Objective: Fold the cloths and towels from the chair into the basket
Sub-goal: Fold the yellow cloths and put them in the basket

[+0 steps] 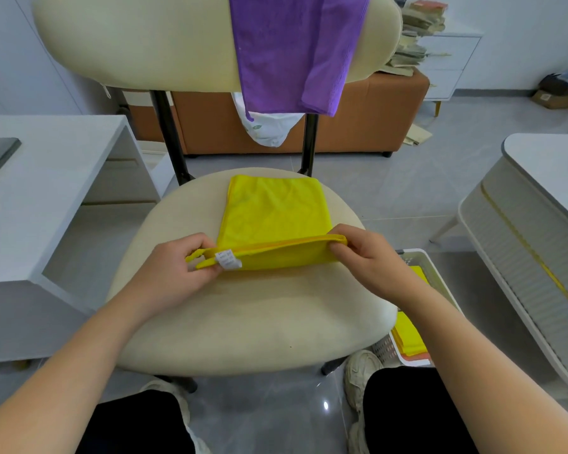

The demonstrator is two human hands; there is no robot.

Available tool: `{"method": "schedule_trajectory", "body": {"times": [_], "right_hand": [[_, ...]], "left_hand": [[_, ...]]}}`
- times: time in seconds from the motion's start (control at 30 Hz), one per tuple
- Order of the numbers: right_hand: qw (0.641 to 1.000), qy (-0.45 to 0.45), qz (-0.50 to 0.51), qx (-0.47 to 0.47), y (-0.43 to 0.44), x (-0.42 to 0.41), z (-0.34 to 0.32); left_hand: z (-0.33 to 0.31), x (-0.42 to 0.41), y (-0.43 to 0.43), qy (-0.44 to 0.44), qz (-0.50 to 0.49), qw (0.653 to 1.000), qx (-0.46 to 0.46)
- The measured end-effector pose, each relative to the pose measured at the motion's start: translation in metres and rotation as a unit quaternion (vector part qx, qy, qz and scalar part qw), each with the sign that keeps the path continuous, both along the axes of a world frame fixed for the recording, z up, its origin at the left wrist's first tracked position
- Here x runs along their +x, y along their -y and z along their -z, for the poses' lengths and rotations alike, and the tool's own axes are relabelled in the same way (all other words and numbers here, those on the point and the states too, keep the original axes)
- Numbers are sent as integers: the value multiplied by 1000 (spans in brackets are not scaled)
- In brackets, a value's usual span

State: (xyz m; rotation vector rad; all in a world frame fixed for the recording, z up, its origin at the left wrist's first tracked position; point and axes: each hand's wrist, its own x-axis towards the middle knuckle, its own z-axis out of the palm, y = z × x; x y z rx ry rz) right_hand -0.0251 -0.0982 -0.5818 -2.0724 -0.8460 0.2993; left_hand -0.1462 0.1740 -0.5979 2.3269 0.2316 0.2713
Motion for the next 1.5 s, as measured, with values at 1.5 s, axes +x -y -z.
{"method": "schedule_trajectory", "body": {"times": [1.5], "right_hand": [[938,112,251,-210,-72,35,32]], "left_hand": [[5,54,60,38,-30,948,315]]}}
